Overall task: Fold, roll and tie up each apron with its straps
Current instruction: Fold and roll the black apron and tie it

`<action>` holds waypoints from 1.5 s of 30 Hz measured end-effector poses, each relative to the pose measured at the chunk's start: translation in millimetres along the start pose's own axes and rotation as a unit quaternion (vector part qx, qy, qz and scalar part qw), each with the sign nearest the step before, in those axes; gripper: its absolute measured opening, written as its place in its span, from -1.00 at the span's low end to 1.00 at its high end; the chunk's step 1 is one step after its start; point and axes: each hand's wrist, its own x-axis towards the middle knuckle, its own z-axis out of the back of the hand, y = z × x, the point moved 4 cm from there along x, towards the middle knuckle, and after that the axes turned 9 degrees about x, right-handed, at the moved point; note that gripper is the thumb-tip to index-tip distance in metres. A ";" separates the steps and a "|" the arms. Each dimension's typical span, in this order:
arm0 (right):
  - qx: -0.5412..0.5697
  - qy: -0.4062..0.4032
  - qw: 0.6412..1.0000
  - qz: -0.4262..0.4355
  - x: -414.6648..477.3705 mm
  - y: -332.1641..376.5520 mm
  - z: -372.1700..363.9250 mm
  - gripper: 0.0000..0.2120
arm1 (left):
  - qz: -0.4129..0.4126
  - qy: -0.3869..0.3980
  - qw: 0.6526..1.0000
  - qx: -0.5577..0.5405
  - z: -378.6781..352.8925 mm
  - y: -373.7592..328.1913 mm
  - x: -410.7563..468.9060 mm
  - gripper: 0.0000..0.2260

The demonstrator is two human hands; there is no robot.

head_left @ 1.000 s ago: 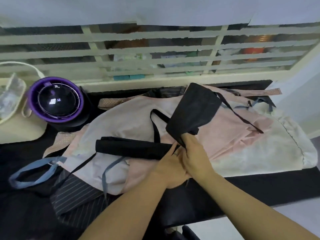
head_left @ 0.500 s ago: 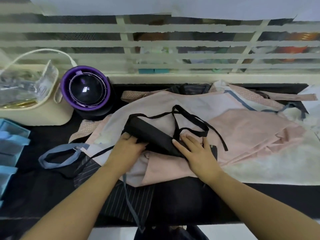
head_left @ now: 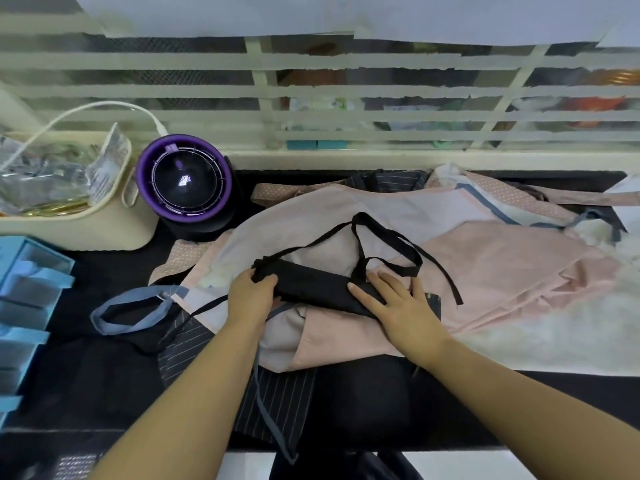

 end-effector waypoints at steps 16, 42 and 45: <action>0.232 0.095 0.961 -0.119 25.8 -4.7 30.2 -0.52 | 0.154 0.167 0.962 -0.150 -56.6 22.2 -95.6 -0.87; 0.625 0.176 0.741 -0.172 -26.8 24.0 180.1 -0.73 | 0.012 0.344 0.884 -0.318 -43.9 -106.7 -126.9 -0.69; 0.329 -0.078 0.938 -0.082 -36.7 -7.6 222.8 -0.85 | -0.014 0.355 0.876 -0.327 -27.6 -138.6 -138.8 -0.70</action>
